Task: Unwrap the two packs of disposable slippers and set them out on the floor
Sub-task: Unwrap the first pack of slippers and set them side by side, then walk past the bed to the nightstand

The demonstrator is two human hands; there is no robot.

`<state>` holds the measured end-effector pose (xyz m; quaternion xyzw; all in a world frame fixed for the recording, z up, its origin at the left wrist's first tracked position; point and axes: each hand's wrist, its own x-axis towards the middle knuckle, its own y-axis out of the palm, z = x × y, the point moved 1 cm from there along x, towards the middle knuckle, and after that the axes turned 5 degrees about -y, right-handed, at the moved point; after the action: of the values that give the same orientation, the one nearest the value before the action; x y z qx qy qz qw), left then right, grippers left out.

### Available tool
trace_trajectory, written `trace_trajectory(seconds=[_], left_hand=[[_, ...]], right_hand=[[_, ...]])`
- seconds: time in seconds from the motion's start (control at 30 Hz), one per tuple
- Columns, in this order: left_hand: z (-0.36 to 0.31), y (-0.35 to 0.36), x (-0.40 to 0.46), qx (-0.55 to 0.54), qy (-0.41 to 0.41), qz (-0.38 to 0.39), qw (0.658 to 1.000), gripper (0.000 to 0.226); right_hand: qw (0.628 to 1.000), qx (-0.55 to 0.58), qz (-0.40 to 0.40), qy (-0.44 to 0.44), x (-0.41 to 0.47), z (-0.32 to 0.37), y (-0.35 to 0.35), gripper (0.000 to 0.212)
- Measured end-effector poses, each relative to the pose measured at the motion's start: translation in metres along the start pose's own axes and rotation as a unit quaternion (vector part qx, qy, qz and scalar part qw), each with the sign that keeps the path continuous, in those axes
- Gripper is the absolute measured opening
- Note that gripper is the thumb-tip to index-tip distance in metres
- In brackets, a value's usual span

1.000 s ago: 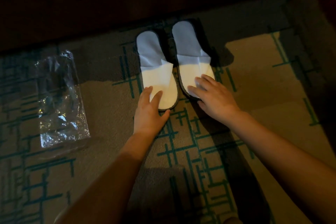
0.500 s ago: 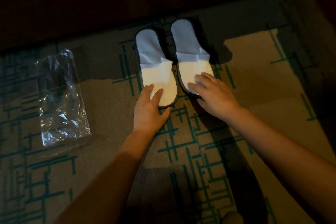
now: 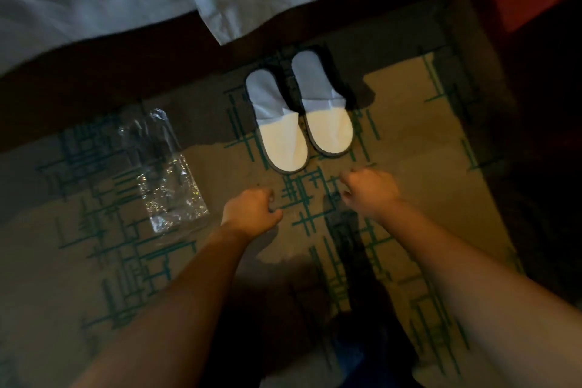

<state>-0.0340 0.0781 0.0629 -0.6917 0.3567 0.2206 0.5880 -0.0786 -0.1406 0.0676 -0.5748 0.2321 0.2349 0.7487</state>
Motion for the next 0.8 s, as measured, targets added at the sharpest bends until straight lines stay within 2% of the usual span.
trace_trajectory(seconds=[0.2, 0.33, 0.43, 0.57, 0.7, 0.8], left_hand=[[-0.013, -0.067, -0.127, -0.025, -0.043, 0.056, 0.997, 0.042], [-0.02, -0.122, -0.23, -0.073, -0.076, 0.044, 0.993, 0.045], [-0.019, -0.166, -0.314, -0.142, -0.117, 0.021, 0.983, 0.038], [-0.011, -0.219, -0.426, -0.219, -0.152, -0.009, 0.964, 0.031], [0.009, -0.248, -0.513, -0.259, -0.163, -0.023, 0.952, 0.039], [0.034, -0.256, -0.558, -0.313, -0.19, -0.056, 0.929, 0.04]], right_hand=[[0.994, 0.05, 0.079, 0.064, -0.118, 0.042, -0.076, 0.032], [0.984, 0.115, 0.094, 0.094, -0.2, 0.077, -0.141, 0.038], [0.971, 0.182, 0.088, 0.129, -0.263, 0.108, -0.187, 0.045], [0.959, 0.243, 0.08, 0.124, -0.349, 0.15, -0.24, 0.054], [0.959, 0.255, 0.053, 0.114, -0.418, 0.186, -0.278, 0.052], [0.955, 0.273, 0.032, 0.108, -0.447, 0.208, -0.291, 0.045]])
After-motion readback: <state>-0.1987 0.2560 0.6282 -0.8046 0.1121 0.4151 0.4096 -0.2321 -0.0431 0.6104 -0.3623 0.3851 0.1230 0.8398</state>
